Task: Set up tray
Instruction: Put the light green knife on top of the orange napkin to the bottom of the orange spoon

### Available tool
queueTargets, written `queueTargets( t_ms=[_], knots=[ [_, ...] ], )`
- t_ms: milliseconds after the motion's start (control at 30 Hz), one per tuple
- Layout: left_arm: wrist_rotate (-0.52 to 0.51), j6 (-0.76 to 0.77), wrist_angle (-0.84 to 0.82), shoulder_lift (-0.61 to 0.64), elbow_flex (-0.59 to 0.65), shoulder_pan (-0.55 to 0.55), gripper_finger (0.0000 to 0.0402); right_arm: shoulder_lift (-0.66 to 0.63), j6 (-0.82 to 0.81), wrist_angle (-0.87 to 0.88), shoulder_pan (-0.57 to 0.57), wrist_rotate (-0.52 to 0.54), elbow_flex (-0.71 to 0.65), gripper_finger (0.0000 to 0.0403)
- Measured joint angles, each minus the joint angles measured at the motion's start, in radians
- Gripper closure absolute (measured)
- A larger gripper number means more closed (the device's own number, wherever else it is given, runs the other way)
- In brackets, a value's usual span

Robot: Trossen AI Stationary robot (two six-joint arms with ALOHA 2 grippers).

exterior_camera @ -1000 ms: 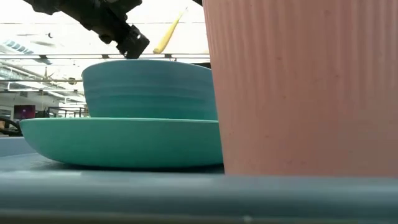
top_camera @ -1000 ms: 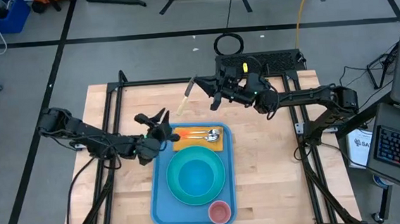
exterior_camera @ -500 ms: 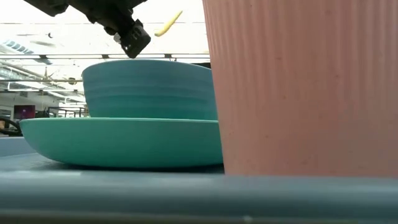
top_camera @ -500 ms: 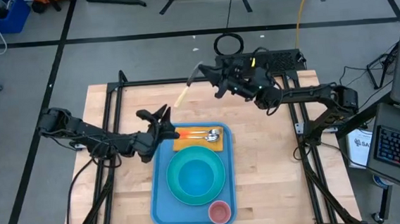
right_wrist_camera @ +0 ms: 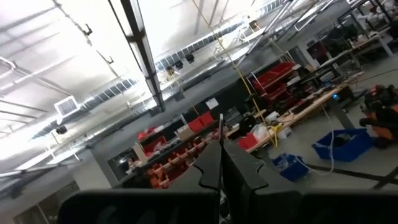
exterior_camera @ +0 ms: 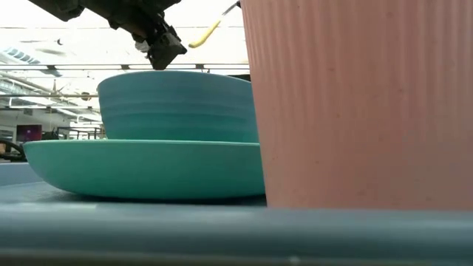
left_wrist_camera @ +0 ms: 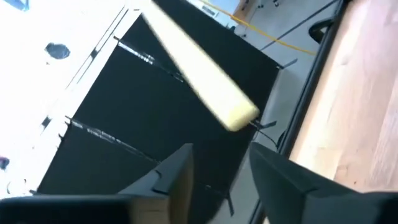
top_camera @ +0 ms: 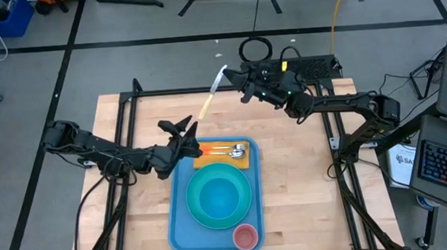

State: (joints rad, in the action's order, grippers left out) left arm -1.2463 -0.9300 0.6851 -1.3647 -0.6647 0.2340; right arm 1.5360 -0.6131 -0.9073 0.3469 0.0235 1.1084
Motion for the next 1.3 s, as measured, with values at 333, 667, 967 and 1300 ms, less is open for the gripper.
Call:
queueTargets(
  t_ms=[333,667,967,1300],
  knots=[
    [0.019,-0.100,0.040,0.000,0.000,-0.042,0.0150,0.000,-0.182,0.060,0.080,-0.078,0.000,0.0403],
    [0.175,-0.112,0.080,0.000,0.000,-0.074,0.0149,0.000,-0.203,0.071,0.098,-0.105,0.000,0.0403],
    [0.282,-0.098,0.128,-0.045,0.000,-0.089,0.0149,0.000,-0.177,0.053,0.097,-0.016,0.000,0.0403],
    [0.271,-0.145,0.195,-0.125,-0.036,-0.129,0.0149,0.024,-0.135,0.056,0.046,0.059,0.000,0.0403]
  ],
)
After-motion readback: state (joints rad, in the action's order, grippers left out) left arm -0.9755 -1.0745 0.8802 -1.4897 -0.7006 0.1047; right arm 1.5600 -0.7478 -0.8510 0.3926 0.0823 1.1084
